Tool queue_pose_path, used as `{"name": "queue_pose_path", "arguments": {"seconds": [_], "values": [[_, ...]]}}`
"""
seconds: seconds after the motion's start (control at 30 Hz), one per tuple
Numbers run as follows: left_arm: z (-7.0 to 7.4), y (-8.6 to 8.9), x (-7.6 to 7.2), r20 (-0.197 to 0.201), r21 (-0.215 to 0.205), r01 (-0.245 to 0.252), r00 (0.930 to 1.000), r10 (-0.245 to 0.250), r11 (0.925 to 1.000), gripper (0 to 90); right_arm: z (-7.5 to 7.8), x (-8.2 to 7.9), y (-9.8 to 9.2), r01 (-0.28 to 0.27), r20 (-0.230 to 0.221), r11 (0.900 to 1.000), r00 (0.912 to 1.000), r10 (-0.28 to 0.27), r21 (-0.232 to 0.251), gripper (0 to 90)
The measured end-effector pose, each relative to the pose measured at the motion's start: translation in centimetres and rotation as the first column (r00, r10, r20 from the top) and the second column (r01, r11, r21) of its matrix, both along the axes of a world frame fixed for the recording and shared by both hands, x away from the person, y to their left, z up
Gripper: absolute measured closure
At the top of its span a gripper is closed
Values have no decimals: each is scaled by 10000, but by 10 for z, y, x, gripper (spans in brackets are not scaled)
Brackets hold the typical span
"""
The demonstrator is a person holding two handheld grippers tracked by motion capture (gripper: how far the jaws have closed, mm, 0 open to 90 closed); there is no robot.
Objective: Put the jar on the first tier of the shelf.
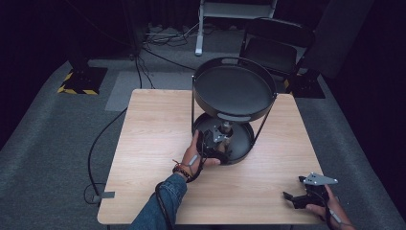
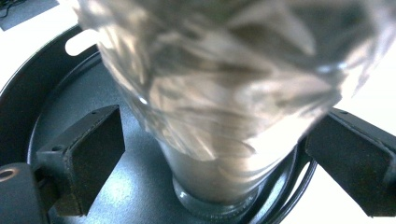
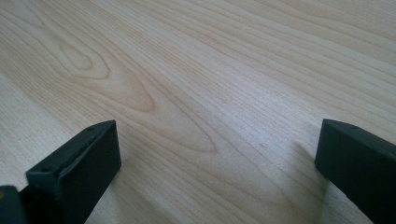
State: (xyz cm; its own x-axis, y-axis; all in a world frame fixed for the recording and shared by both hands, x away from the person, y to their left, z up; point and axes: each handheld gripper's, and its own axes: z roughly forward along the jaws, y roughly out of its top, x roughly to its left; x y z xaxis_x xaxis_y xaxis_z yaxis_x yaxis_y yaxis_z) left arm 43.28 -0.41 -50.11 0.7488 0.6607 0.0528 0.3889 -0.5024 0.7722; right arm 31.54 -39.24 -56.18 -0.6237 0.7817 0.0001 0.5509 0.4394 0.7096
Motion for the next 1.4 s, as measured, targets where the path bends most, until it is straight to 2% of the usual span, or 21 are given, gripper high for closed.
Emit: {"name": "queue_pose_path", "arguments": {"seconds": [0.2, 0.37, 0.53, 0.7, 0.87, 0.93, 1.0, 1.2, 1.27, 1.33, 1.4], "values": [[1, 0, -2, -68, 272, -118, 9999, 120, 9996, 32, 0, 0, 0, 8, 3, 10000, 10000, -8, -2, 0], [5, 1, -5, -66, 425, 45, 10000, -42, 9991, 29, 0, 0, 0, 15, 4, 10000, 10000, -15, -4, 0], [9, 1, -11, 34, 794, 257, 9997, -260, 9965, 29, 0, 0, 0, 23, 8, 10000, 10000, -23, -2, 0], [13, 5, -15, 101, 811, 292, 9995, -301, 9963, 29, 0, -1, 0, 45, 5, 10000, 10000, -45, -1, 1], [16, 10, -22, 438, 1271, 324, 9983, -383, 9914, 30, 0, -1, 0, 47, 1, 10000, 10000, -47, -2, 0], [17, 12, -24, 467, 1315, 323, 9982, -387, 9908, 33, 0, -1, 0, 49, 3, 10000, 10000, -49, 1, 1], [18, 14, -27, 554, 1545, 357, 9975, -447, 9873, 34, 0, -1, 0, 45, 5, 10000, 10000, -45, -2, 1], [20, 24, -39, 639, 1773, 483, 9961, -605, 9830, 34, 0, -1, 0, 51, 1, 10000, 10000, -51, -2, 1], [21, 28, -42, 784, 1883, 413, 9953, -569, 9812, 32, 0, -1, 0, 51, -1, 10000, 10000, -51, 0, 1], [21, 32, -45, 704, 1850, 505, 9954, -645, 9814, 33, 0, -1, 0, 53, -3, 10000, 10000, -53, -1, 0], [21, 35, -49, 761, 2050, 535, 9946, -704, 9773, 34, 0, -1, 0, 54, -3, 10000, 10000, -54, 1, 0]]}}
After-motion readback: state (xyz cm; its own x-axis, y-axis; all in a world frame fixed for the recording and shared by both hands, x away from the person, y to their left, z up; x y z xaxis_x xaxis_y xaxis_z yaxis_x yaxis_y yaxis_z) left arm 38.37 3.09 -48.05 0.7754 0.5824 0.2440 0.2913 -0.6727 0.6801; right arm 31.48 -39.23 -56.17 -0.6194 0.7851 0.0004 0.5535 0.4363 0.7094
